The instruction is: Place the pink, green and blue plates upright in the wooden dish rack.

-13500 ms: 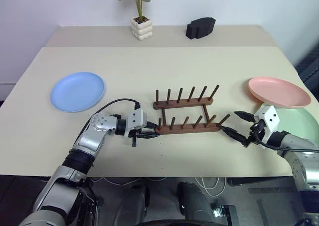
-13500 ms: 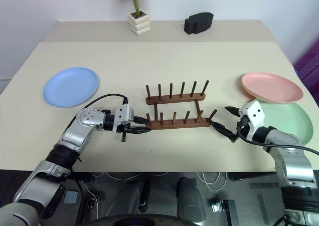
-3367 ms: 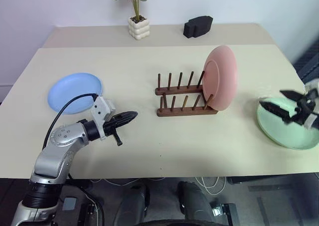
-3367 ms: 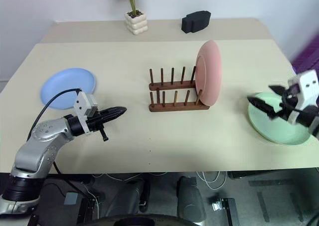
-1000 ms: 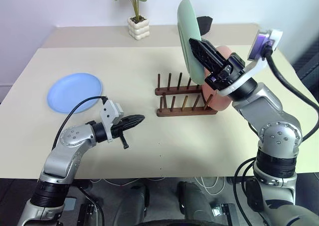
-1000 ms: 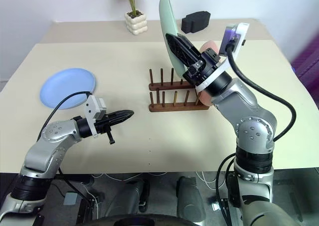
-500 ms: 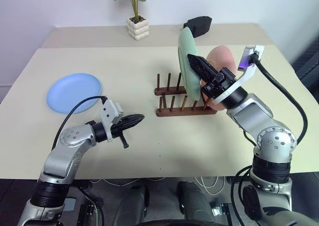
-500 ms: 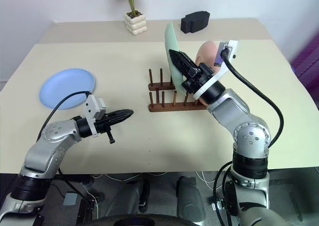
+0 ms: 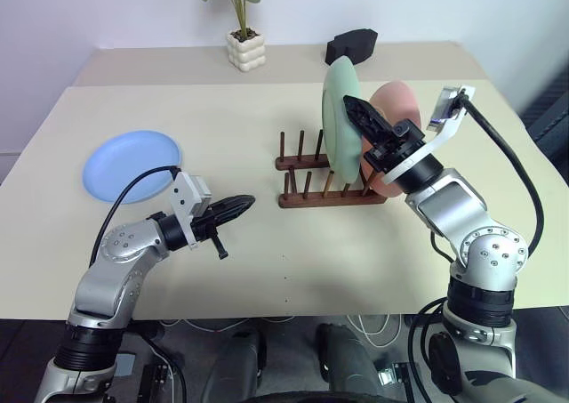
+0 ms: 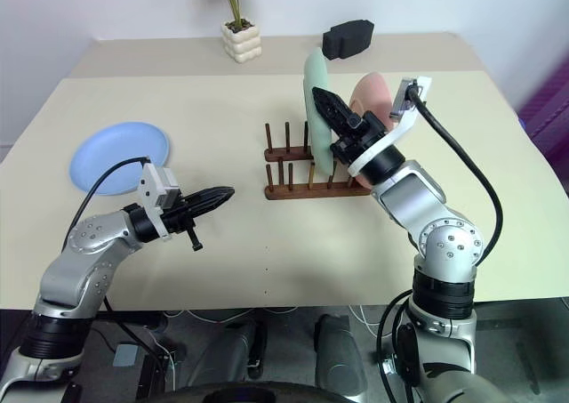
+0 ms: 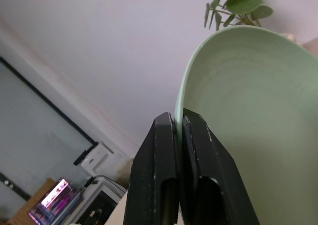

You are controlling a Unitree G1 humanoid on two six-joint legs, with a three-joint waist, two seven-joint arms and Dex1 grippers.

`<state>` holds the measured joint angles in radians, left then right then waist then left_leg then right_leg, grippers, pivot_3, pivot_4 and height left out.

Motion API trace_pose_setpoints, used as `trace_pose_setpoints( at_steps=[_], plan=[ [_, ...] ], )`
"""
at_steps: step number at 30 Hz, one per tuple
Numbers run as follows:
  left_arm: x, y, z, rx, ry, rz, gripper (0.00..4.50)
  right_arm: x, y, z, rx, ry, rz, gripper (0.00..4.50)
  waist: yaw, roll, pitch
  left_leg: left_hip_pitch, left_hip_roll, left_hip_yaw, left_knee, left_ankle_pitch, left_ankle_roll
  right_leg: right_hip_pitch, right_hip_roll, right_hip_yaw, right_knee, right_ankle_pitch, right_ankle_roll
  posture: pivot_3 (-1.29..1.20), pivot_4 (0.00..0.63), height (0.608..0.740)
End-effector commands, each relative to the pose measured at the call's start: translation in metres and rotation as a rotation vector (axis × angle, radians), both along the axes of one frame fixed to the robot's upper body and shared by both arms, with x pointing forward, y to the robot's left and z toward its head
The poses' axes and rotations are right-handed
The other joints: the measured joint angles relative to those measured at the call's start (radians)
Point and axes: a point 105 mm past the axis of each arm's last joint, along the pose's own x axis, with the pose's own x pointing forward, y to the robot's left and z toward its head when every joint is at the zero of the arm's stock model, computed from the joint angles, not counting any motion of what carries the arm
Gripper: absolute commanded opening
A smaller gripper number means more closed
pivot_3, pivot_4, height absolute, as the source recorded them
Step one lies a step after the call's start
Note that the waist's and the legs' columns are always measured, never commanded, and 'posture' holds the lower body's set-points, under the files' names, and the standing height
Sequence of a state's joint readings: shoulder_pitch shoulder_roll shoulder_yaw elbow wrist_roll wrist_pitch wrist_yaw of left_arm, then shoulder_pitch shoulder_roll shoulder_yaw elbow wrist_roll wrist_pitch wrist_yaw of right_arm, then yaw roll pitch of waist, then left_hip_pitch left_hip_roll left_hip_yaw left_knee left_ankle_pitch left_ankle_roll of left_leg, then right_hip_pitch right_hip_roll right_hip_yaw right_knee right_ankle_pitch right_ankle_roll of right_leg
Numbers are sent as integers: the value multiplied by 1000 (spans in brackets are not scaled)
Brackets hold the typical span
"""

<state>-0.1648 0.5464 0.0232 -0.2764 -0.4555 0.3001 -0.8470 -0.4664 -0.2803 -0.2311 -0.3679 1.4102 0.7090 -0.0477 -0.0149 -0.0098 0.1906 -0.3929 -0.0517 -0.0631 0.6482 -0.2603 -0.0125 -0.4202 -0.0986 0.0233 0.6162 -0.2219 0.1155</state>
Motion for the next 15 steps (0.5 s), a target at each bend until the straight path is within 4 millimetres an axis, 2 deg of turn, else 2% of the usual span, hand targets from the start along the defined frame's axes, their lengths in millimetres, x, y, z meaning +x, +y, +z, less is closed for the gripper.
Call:
trace_pose_setpoints(
  at_steps=[1,4,5,9,14,15],
  plan=[
    [-2,-1,16,-20,-65,-16,0,-1,-3,0,32,14,-3,44,0,0,0,0,0,0,0,0,0,0,0,0,0,0,0,0,150,730],
    [-2,-2,16,-20,-65,-17,0,0,-4,0,36,17,-3,44,0,0,0,0,0,0,0,0,0,0,0,0,0,0,0,0,150,730],
    [-2,-2,16,-20,-65,-18,0,-1,-4,0,37,15,-3,337,0,0,0,0,0,0,0,0,0,0,0,0,0,0,0,0,150,730],
    [-1,-3,16,-19,-66,-19,0,-1,-4,1,37,10,-3,1877,0,0,0,0,0,0,0,0,0,0,0,0,0,0,0,0,150,730],
    [-1,-3,15,-17,-65,-18,0,0,-6,1,19,4,-24,4222,0,0,0,0,0,0,0,0,0,0,0,0,0,0,0,0,150,730],
    [-1,-3,15,-17,-65,-18,0,1,-6,1,17,1,-26,4372,0,0,0,0,0,0,0,0,0,0,0,0,0,0,0,0,150,730]
  ],
)
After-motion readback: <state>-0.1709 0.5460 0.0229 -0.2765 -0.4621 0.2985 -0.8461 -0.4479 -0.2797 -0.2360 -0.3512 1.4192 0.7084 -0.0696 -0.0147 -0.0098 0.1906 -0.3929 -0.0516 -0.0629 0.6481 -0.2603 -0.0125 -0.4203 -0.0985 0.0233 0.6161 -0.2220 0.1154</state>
